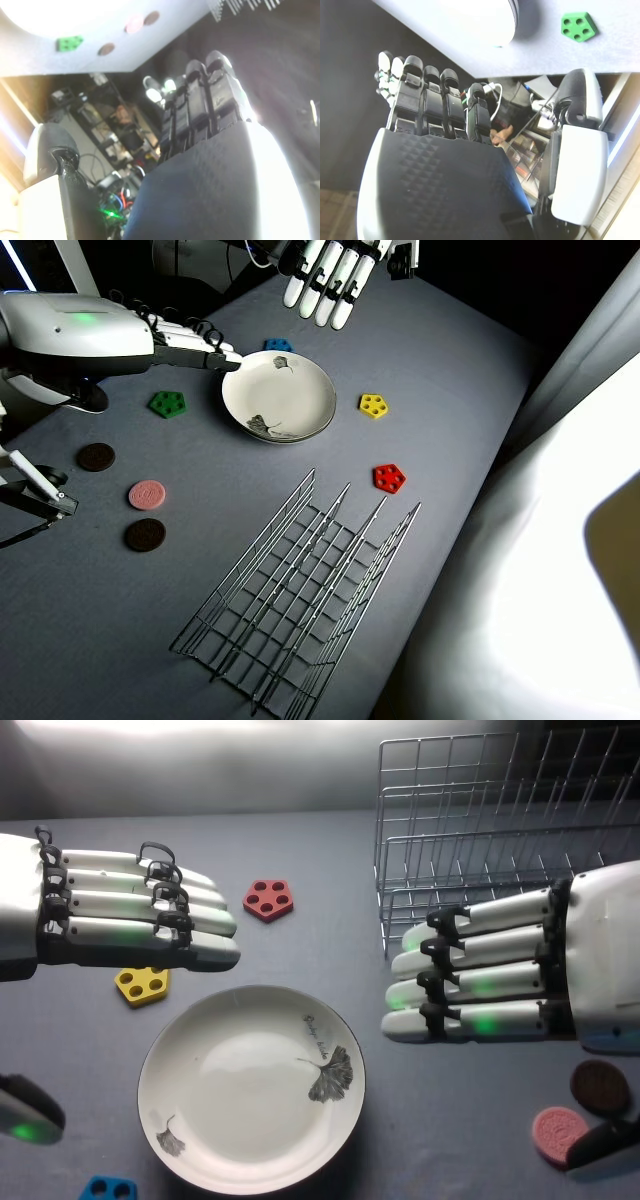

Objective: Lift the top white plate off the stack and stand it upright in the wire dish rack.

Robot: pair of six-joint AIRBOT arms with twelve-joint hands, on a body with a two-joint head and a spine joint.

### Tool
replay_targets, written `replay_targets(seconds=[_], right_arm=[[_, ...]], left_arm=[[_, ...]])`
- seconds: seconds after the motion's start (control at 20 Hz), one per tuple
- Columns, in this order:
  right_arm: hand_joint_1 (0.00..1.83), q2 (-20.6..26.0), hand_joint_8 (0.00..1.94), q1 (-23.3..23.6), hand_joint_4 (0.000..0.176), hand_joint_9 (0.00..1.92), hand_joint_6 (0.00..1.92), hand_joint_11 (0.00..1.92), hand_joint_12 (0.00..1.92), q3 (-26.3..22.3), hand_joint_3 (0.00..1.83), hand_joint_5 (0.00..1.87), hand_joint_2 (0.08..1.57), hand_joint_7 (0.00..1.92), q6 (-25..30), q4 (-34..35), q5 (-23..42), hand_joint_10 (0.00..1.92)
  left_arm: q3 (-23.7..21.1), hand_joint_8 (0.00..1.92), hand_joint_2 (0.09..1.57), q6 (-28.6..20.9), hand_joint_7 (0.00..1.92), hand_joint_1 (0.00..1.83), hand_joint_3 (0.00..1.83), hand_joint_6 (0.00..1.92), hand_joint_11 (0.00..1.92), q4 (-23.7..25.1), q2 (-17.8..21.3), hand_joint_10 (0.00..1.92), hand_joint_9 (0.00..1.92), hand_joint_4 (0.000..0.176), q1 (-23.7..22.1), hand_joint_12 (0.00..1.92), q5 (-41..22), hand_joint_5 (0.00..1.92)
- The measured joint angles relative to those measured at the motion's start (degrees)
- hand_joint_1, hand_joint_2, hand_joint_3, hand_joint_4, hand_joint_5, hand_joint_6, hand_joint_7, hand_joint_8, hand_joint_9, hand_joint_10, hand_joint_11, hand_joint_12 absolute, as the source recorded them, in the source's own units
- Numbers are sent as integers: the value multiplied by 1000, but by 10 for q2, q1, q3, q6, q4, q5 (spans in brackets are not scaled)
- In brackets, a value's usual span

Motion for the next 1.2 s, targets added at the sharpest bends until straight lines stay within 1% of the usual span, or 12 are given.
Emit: replay_targets(seconds=[0.1, 0.2, 0.35, 0.45, 0.55, 0.75, 0.9, 1.0, 1.2], right_arm=[[206, 0, 0, 0, 0, 40, 0, 19, 153, 0, 9, 0, 1068, 19, 0, 3, -2, 4], [243, 0, 7, 0, 0, 57, 5, 34, 149, 0, 0, 15, 1056, 39, 0, 3, -3, 8], [247, 0, 5, 0, 0, 59, 5, 39, 139, -3, 0, 22, 1053, 42, 0, 3, -4, 5], [257, 1, 4, 0, 0, 58, 5, 37, 132, -6, 0, 27, 1050, 43, 0, -3, -3, 3], [274, 2, 2, 0, 0, 53, 2, 31, 123, -7, 0, 22, 1044, 40, 0, -10, -4, 2], [221, 5, 0, -4, 0, 52, 0, 34, 109, -14, 1, 14, 1048, 37, 0, -15, -15, 0], [231, 8, 2, -8, 0, 51, 3, 47, 108, -20, 0, 16, 1048, 35, 0, -9, -16, 2], [248, 11, 3, -15, 0, 49, 6, 41, 100, -25, 0, 26, 1048, 39, 1, -12, -16, 3], [220, 16, 0, -22, 0, 39, 0, 47, 91, -31, 3, 10, 1057, 21, -2, -7, -16, 0]], left_arm=[[0, 4, 979, 0, 43, 261, 8, 2, 4, 0, 0, 3, 23, 0, -3, 97, -2, 51], [2, 6, 975, 0, 53, 273, 4, 6, 11, 5, 0, 6, 34, 0, -3, 97, -2, 64], [2, 2, 979, 0, 49, 280, 3, 3, 23, 5, 0, 4, 35, 0, -3, 98, -2, 60], [0, 0, 980, -1, 43, 250, 3, 0, 15, 10, 0, 3, 34, 0, -3, 92, 0, 54], [-2, 2, 972, -2, 48, 275, 0, 0, 21, 15, 0, 3, 39, 0, -3, 92, 2, 52], [-6, 1, 978, -2, 49, 279, 2, 3, 31, 16, 5, 2, 38, 0, -4, 92, 2, 58], [-6, 1, 984, -2, 38, 255, 3, 0, 19, 36, 5, 1, 23, 0, -8, 84, 1, 51], [-5, 1, 985, 6, 42, 274, 2, 3, 23, 51, 5, 1, 25, 0, -8, 83, -2, 60], [-1, 0, 980, 14, 34, 264, 0, 0, 3, 107, -4, 0, 7, 0, -5, 65, -12, 47]])
